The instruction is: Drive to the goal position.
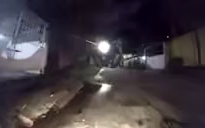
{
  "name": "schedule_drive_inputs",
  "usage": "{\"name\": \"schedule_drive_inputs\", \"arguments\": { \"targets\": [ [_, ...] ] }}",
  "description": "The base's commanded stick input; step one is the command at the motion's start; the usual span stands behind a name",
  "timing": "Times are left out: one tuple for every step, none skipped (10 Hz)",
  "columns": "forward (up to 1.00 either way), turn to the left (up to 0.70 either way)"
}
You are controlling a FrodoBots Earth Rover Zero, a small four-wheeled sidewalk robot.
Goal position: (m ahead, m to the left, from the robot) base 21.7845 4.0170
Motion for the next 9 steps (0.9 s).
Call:
{"name": "schedule_drive_inputs", "arguments": {
  "targets": [
    [0.5,0.0],
    [0.5,0.0],
    [0.5,0.0],
    [0.5,0.0],
    [0.5,0.0],
    [0.5,0.0],
    [0.5,0.0],
    [0.5,0.0],
    [0.5,-0.32]
  ]
}}
